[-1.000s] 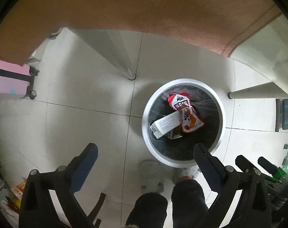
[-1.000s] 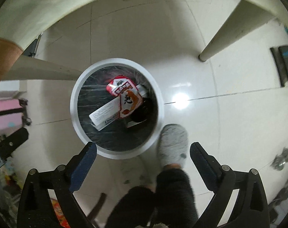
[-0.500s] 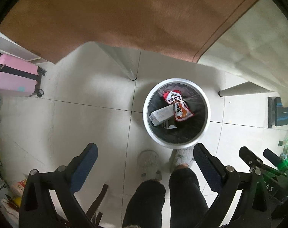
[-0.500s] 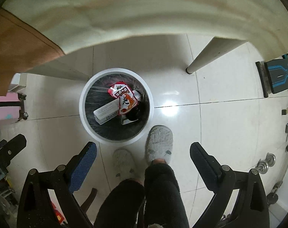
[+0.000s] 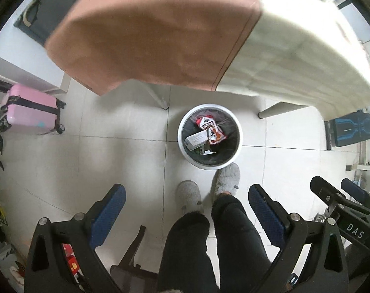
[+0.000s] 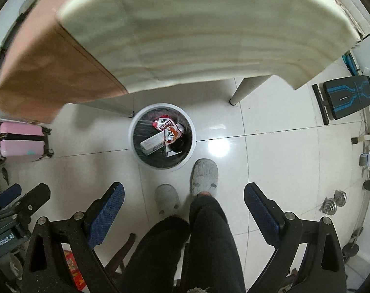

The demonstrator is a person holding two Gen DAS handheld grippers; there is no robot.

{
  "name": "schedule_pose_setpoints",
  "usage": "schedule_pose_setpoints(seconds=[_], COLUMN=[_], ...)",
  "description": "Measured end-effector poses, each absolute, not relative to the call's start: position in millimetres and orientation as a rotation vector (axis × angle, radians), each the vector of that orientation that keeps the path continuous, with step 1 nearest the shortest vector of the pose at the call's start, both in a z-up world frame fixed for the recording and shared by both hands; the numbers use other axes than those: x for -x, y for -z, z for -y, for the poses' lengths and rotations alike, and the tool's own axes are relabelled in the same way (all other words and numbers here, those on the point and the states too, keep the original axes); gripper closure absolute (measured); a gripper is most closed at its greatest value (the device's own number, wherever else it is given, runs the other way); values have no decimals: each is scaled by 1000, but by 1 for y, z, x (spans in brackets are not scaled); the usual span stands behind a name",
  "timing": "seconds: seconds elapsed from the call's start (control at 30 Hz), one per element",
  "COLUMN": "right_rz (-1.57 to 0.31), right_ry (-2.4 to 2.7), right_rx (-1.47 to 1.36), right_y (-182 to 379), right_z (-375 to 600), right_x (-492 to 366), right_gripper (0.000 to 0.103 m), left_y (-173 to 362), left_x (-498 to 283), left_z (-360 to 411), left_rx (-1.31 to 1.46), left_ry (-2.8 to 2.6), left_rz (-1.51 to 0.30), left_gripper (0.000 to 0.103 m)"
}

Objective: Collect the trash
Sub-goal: 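Move both tools back over the table toward the blue packet and milk carton, then grasp the blue candy packet with the left tool while the right tool grasps the Pure Milk carton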

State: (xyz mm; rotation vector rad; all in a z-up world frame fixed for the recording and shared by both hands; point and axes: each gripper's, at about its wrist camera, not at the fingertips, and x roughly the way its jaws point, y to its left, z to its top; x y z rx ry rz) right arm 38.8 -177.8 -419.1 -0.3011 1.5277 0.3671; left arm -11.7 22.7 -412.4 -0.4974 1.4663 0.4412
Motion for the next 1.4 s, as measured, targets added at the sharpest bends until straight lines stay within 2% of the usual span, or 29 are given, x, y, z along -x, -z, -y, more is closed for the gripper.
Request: schedule_pose_setpoints(seconds=[0.3, 0.47, 0.6, 0.9, 1.13, 1.23, 1.3, 1.37, 1.4], right_rz=[-1481, -1426, -1394, -1370, -1395, -1419, -1444, -1461, -1467], right_ry=[-443, -480, -469, -428, -454, -467, -476, -484, -492], right_rx=[168, 57, -6, 69, 185, 258, 306, 345, 375], right_y=[305, 254, 230, 238, 291, 322, 343, 359, 368], right_z=[181, 177, 177, 143, 78, 48, 32, 20, 14], right_x=[-36, -71, -122, -302, -428, -459, -472, -477, -478], right_gripper=[4, 4, 4, 3, 4, 9, 14, 21, 27], left_y=[308, 255, 233, 242, 297, 326, 342, 361, 366], left_x=[10, -35, -84, -221, -310, -333, -348, -357, -358], left_z=[-28, -44, -60, -107, -160, -174, -182, -189, -191], left_rx=[482, 404, 365, 404, 644, 703, 720, 743, 749], left_ry=[-456, -520, -559, -622, -654, -655, -657, -656, -657], left_rz=[-1343, -1220, -1177, -1238, -1301, -1324, -1346, -1372, -1376], left_gripper=[0, 0, 0, 0, 1, 2, 20, 34, 46])
